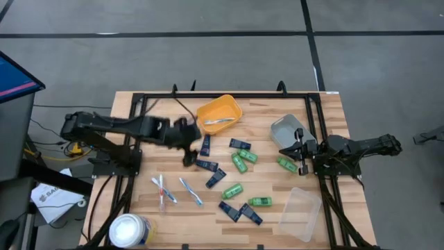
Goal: Pick & Place Travel size toiletries
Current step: Put the blue toothbrush into the yellow bin
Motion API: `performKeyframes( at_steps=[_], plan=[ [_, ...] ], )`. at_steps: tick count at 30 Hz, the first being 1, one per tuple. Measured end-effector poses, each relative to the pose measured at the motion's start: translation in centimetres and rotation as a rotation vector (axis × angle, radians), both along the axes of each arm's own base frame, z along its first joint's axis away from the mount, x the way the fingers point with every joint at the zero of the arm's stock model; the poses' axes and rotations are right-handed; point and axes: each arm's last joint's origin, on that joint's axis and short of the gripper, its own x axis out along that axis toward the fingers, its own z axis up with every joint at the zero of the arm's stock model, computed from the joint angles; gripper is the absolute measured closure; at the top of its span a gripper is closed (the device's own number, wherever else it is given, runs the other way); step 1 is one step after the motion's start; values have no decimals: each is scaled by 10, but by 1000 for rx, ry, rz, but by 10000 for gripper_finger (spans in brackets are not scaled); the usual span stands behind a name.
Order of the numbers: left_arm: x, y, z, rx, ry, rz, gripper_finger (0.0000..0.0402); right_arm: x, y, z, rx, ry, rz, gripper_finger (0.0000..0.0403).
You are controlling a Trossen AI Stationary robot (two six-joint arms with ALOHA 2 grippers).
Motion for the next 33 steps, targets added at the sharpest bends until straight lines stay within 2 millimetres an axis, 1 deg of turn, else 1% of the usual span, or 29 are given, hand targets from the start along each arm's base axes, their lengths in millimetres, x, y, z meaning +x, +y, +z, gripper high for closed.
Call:
performKeyframes(
  at_steps=[3,6,9,13,16,22,33],
  plan=[
    [-2,-24,-12,-29,27,-170,116,0,0,0,0,0,0,403],
    [-7,-40,-29,-41,70,-294,116,0,0,0,0,0,0,403],
    [-9,-50,-45,-43,76,-389,116,0,0,0,0,0,0,403],
    [-10,-59,-65,-16,34,-499,116,0,0,0,0,0,0,403],
    [-10,-63,-78,3,-3,-551,116,0,0,0,0,0,0,403],
    [-15,-65,-104,-85,-35,-623,116,0,0,0,0,0,0,403],
    [-29,-60,-143,-95,-52,-631,116,0,0,0,0,0,0,403]
  ],
)
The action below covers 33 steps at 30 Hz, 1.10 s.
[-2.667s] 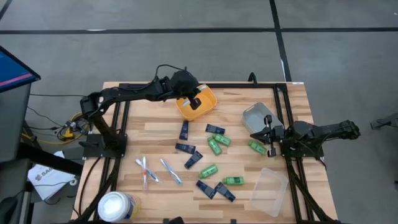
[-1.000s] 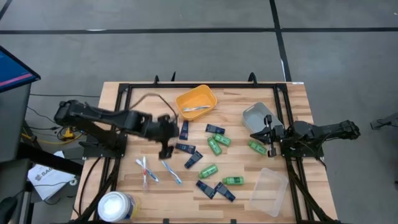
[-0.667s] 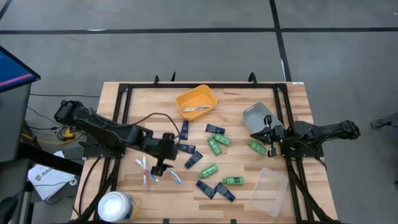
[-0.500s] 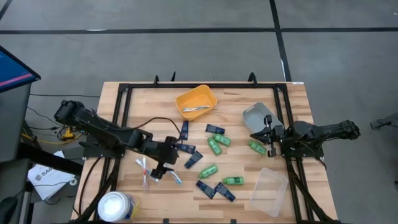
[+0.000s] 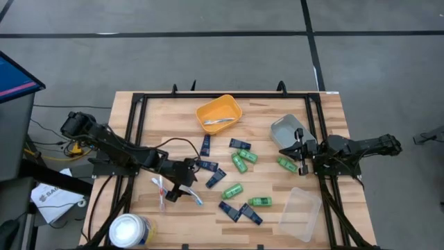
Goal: Pick & Place Travel size toiletries
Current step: Put the blue toothbrush into the yellow bin
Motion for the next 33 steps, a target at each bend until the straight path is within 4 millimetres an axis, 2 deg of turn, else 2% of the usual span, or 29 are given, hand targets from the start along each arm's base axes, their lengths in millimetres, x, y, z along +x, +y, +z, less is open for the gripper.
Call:
performKeyframes(
  at_steps=[9,22,27,33],
  plan=[
    [-8,3,-22,37,-21,-49,116,0,0,0,0,0,0,403],
    [-1,1,-58,87,109,-55,122,0,0,0,0,0,0,403],
    [0,1,-60,96,110,-47,167,0,0,0,0,0,0,403],
    [0,1,-59,100,102,-40,262,0,0,0,0,0,0,403]
  ],
)
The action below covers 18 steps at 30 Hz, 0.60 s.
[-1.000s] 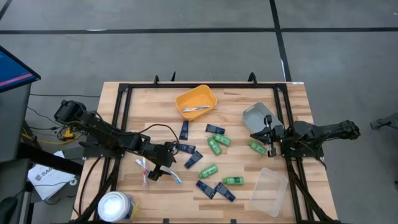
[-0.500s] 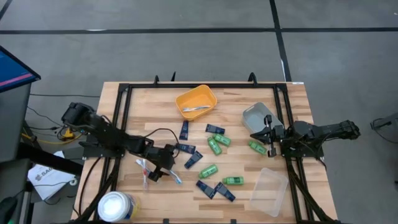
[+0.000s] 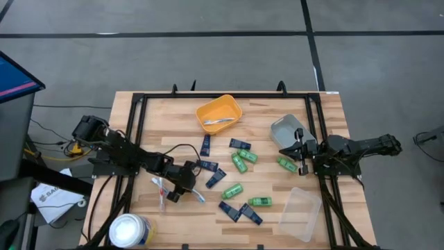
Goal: Pick & Place Travel size toiletries
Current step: Put the blue toothbrush into the yellow bin
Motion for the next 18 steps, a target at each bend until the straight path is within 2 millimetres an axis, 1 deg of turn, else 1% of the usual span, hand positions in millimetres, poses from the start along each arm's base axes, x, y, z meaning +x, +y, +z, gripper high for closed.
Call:
performKeyframes(
  at_steps=[5,9,11,15,18],
  plan=[
    [0,0,1,0,0,0,339,0,0,0,0,0,0,403],
    [-1,0,5,-15,2,14,384,0,0,0,0,0,0,403],
    [3,-1,12,-53,-17,38,390,0,0,0,0,0,0,403],
    [5,-1,33,-145,-77,129,376,0,0,0,0,0,0,403],
    [3,0,55,-202,-156,198,377,0,0,0,0,0,0,403]
  ],
)
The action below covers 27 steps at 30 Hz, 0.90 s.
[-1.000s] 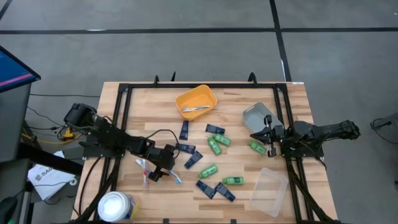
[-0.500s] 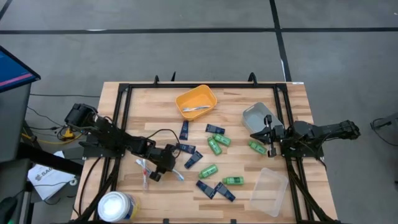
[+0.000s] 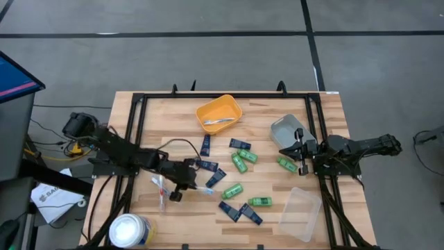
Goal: Pick & Place Travel size toiletries
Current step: Put the blue toothbrush into the yellow bin
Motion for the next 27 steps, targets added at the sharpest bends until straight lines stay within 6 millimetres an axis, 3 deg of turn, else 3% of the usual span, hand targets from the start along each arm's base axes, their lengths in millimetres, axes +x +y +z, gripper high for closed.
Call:
performKeyframes(
  at_steps=[4,7,15,21,27],
  plan=[
    [-2,10,33,3,-145,155,390,0,0,0,0,0,0,403],
    [2,28,59,49,-266,328,387,0,0,0,0,0,0,403],
    [26,105,103,194,-382,594,386,0,0,0,0,0,0,403],
    [44,173,111,232,-357,764,385,0,0,0,0,0,0,403],
    [61,223,78,159,-232,771,385,0,0,0,0,0,0,403]
  ],
)
